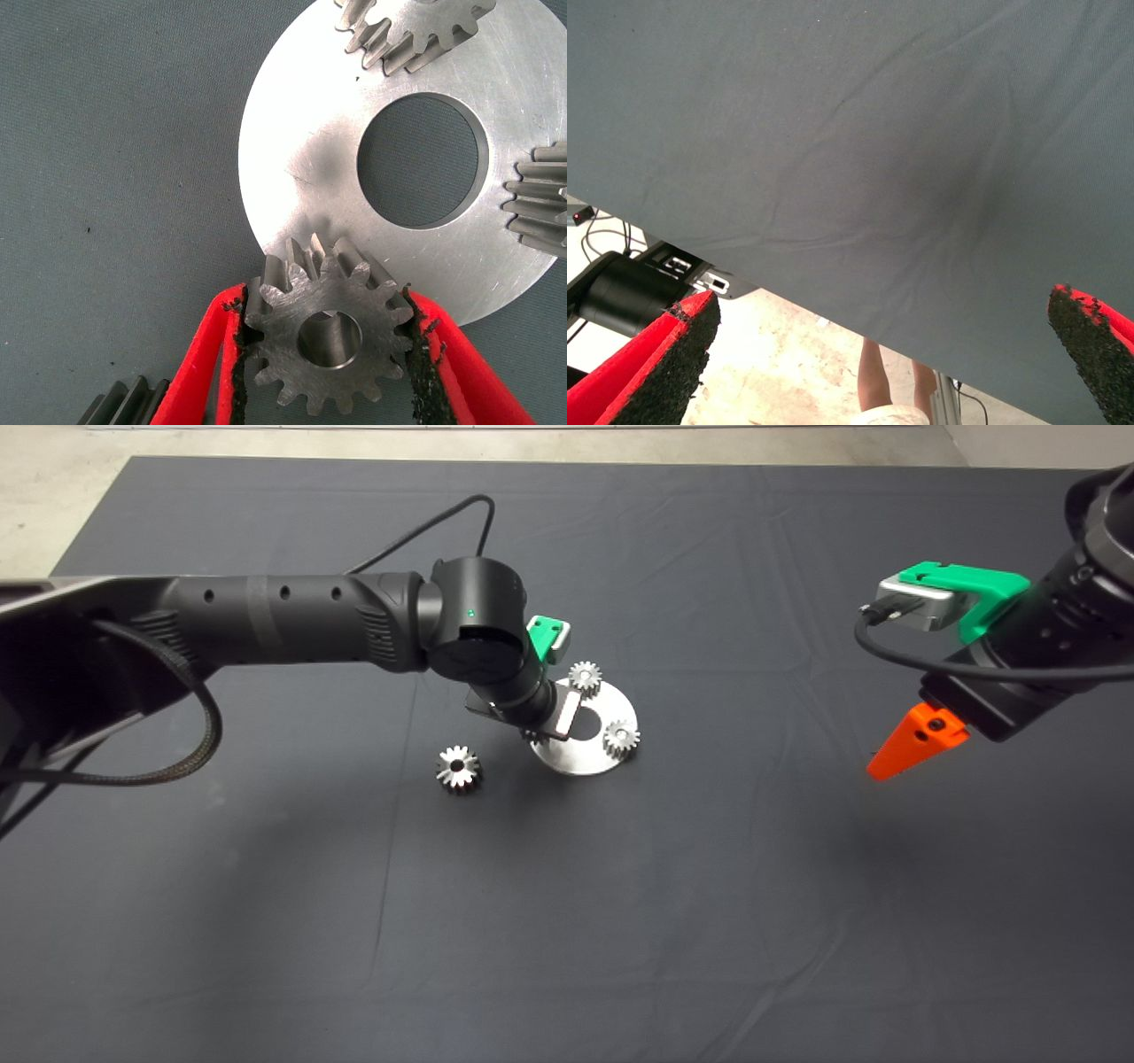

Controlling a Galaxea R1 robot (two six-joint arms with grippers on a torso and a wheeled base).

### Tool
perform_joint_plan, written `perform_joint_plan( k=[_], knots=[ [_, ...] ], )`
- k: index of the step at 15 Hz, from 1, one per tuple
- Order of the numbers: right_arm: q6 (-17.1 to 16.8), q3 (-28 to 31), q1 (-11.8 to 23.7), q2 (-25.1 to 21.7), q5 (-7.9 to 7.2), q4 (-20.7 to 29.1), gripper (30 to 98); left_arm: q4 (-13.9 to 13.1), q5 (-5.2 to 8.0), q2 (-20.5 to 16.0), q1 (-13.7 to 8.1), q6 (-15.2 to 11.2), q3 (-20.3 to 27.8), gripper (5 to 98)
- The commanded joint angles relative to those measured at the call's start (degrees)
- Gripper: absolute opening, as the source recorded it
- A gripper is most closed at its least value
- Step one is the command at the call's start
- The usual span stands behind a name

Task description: Remove an incorrectly installed larger gear and replace it with the correct smaller gear

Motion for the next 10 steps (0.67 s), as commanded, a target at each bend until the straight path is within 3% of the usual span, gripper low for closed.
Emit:
perform_joint_plan(
  k=[1, 10],
  knots=[
    [0.1, 0.0, 1.3, -0.1, -6.61, 2.0, 97.7, 0.3, 0.16, 0.0, -0.2, -0.3, -0.4, 35.4],
    [0.1, 0.3, 1.3, -0.2, -6.61, 2.0, 97.7, 0.3, -0.28, 0.7, -0.2, -0.5, -0.5, 35.4]
  ],
)
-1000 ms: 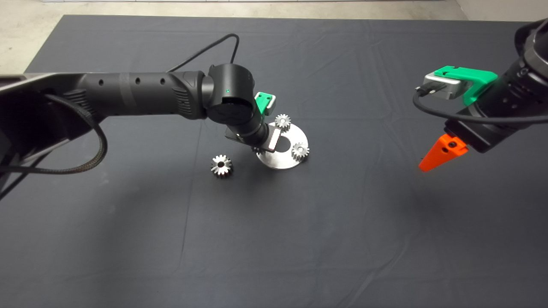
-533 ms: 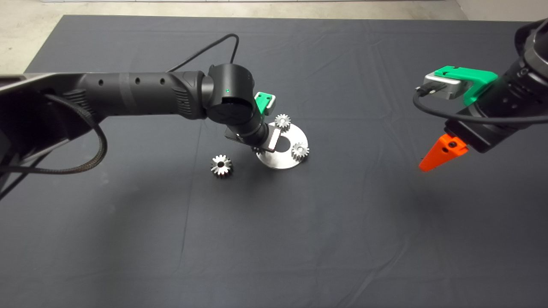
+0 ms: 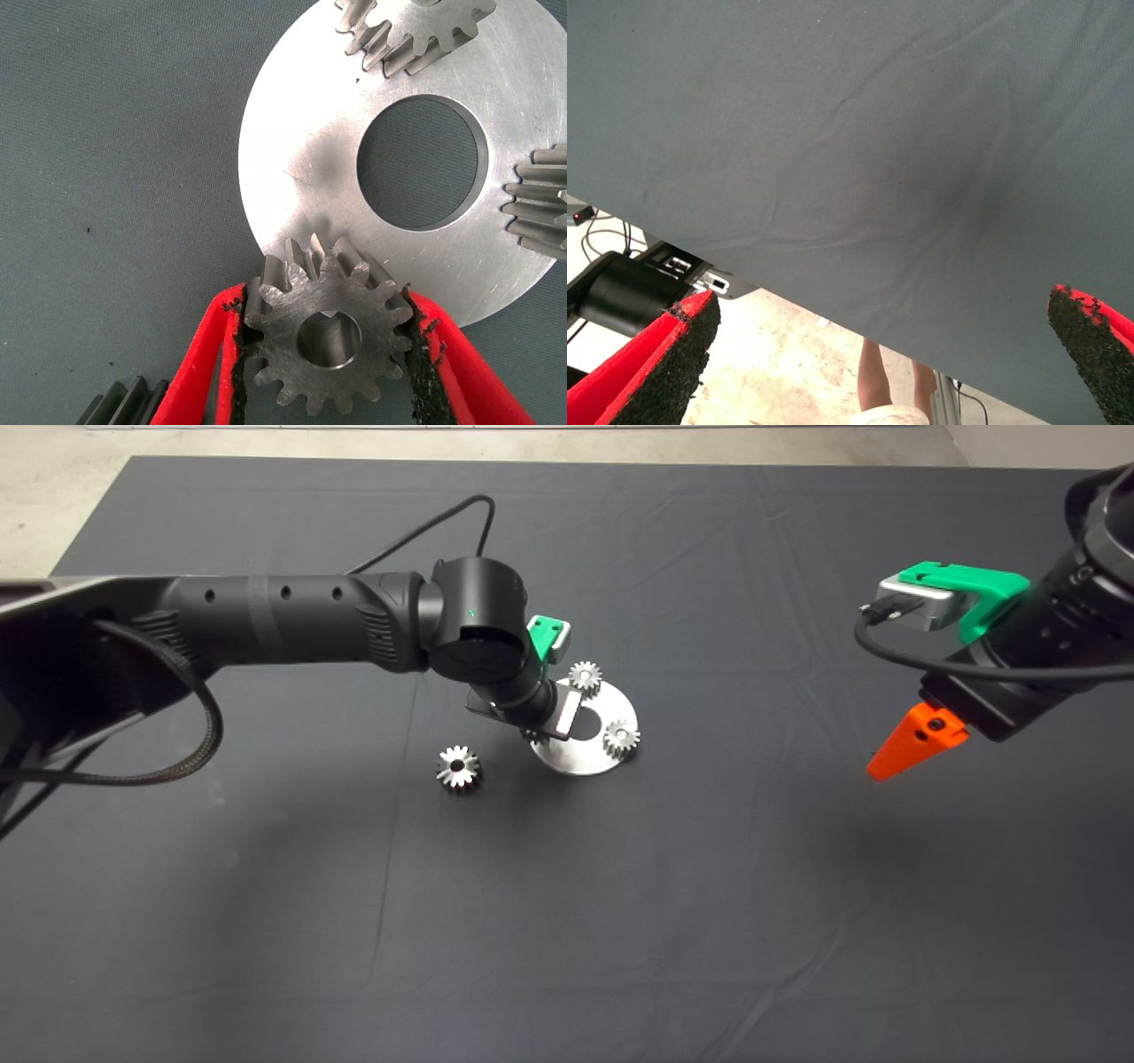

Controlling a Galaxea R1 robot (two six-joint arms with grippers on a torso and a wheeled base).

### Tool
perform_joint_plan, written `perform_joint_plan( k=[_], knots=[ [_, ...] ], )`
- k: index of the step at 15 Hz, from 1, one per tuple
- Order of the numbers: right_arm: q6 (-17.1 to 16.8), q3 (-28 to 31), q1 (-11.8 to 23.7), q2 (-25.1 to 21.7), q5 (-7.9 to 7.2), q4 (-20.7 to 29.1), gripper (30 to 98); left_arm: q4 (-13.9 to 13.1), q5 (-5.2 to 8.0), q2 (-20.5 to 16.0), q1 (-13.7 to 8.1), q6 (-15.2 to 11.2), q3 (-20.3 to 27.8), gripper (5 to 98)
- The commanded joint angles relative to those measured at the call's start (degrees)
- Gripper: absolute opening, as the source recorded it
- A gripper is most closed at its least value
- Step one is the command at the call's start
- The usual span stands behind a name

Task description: Remove an incorrectly installed larger gear and replace it with the correct smaller gear

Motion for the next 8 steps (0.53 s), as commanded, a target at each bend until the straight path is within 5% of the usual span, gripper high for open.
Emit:
perform_joint_plan(
  k=[1, 8],
  knots=[
    [0.2, 0.3, 1.5, -0.2, -6.61, 2.0, 97.7, 0.2, -0.29, 0.8, -0.2, -0.1, -0.5, 35.4],
    [0.1, 0.3, 1.3, -0.1, -6.61, 2.0, 97.7, 0.3, -0.73, 1.6, -0.3, -0.2, -0.6, 35.4]
  ],
)
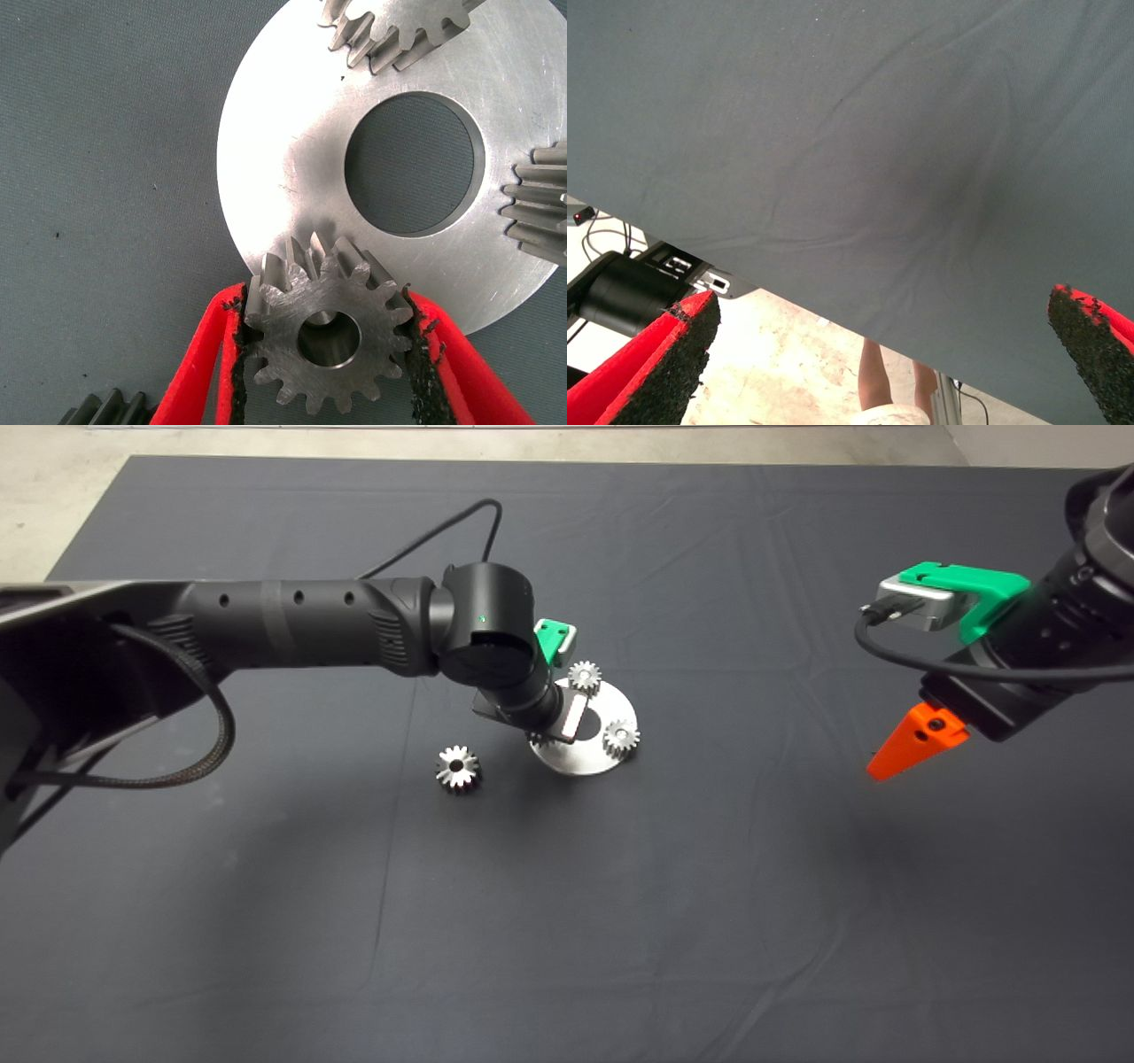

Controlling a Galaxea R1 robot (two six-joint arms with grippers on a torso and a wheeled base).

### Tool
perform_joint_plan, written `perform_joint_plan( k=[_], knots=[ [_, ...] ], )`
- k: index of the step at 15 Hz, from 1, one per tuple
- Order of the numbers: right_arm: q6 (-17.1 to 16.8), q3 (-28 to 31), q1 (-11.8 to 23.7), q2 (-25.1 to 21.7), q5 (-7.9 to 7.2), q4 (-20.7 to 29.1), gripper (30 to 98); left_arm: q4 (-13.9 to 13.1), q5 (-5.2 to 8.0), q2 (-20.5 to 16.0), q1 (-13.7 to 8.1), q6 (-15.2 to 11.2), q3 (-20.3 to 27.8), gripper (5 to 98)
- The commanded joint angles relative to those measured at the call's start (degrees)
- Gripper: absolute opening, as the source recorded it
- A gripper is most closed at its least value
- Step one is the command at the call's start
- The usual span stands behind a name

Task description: Remove an incorrectly installed larger gear and replace it with the correct smaller gear

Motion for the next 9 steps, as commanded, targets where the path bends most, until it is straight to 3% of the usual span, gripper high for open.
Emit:
perform_joint_plan(
  k=[1, 9],
  knots=[
    [0.1, 0.2, 1.3, 0.0, -6.60, 2.0, 97.7, 0.2, -0.78, 0.4, -1.1, -0.2, 0.3, 35.4],
    [0.2, 0.2, 1.3, 0.1, -6.60, 2.0, 97.7, 0.2, -0.60, -0.1, -1.1, 0.0, 0.2, 39.4]
  ],
)
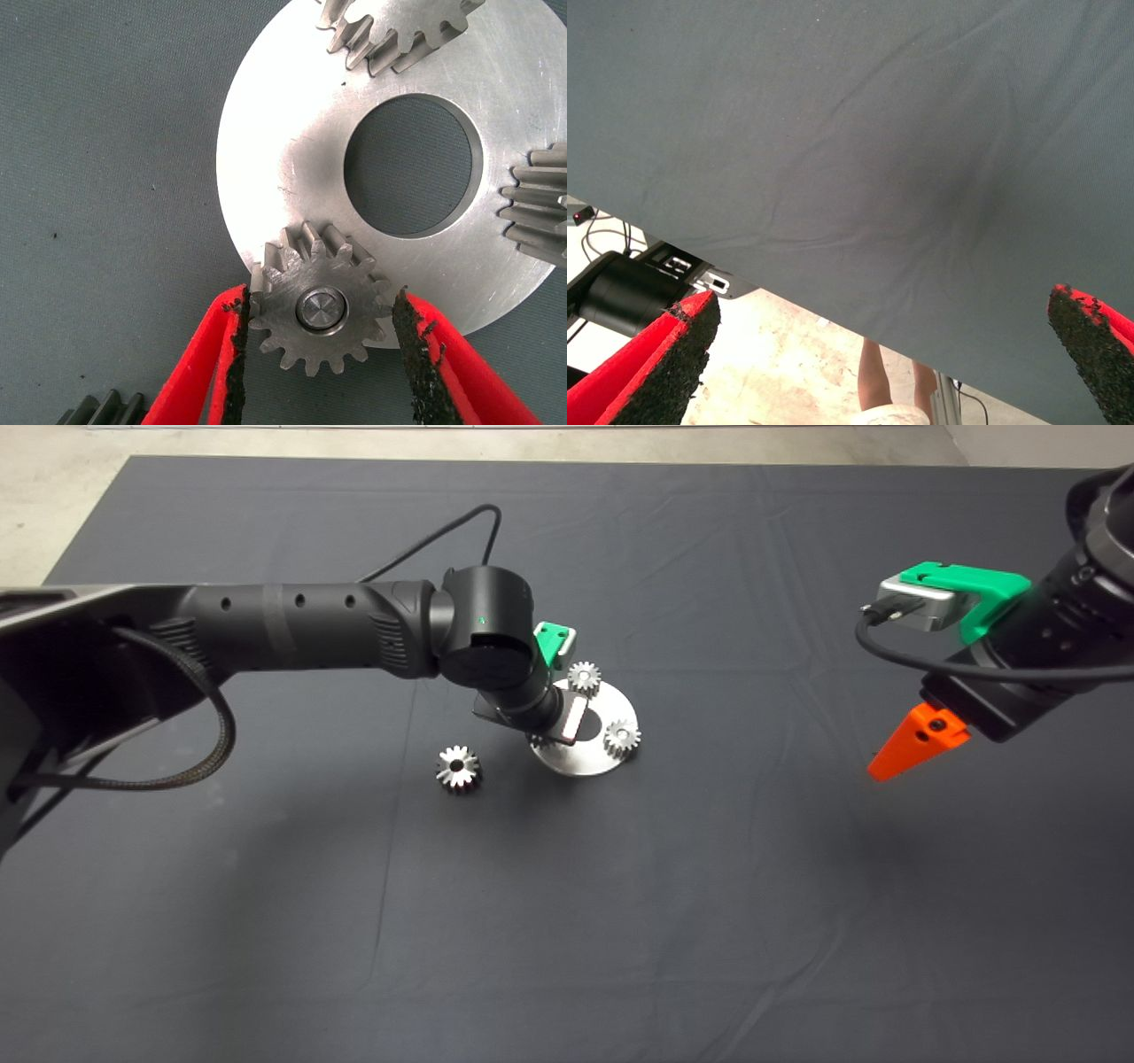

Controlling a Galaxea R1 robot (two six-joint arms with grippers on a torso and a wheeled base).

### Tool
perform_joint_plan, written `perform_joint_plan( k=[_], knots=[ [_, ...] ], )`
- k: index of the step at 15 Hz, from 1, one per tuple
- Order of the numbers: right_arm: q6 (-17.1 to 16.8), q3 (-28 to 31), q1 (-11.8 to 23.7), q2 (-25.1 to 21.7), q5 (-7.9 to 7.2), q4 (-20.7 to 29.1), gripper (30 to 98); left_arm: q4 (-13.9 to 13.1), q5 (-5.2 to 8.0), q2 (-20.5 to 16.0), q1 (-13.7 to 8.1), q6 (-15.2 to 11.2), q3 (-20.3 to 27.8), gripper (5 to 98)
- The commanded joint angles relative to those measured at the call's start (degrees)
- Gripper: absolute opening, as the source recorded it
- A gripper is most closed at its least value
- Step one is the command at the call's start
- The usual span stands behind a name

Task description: Remove an incorrectly installed larger gear and replace it with the correct smaller gear

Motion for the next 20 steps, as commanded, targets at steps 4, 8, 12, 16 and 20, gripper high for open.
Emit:
perform_joint_plan(
  k=[4, 8, 12, 16, 20],
  knots=[
    [0.1, 0.1, 1.3, 0.0, -6.61, 2.0, 97.7, 0.0, 0.41, -0.3, -1.3, 0.0, 0.3, 43.8],
    [0.1, 0.1, 1.3, -0.1, -6.61, 2.0, 97.7, -12.0, 0.52, -6.4, -13.1, 0.0, 5.6, 47.9],
    [0.3, 0.6, 1.3, 0.2, -6.43, 2.1, 97.7, -23.3, 1.03, -19.0, -13.3, 1.2, 21.1, 53.1],
    [1.5, 5.7, 1.2, 0.7, -6.34, 2.1, 97.7, -30.6, 4.81, -31.6, -13.4, 0.9, 35.0, 58.8],
    [8.0, 10.8, 1.2, 0.7, -6.26, 1.9, 97.7, -33.3, 4.60, -39.1, -14.3, -4.9, 42.6, 63.9]
  ],
)
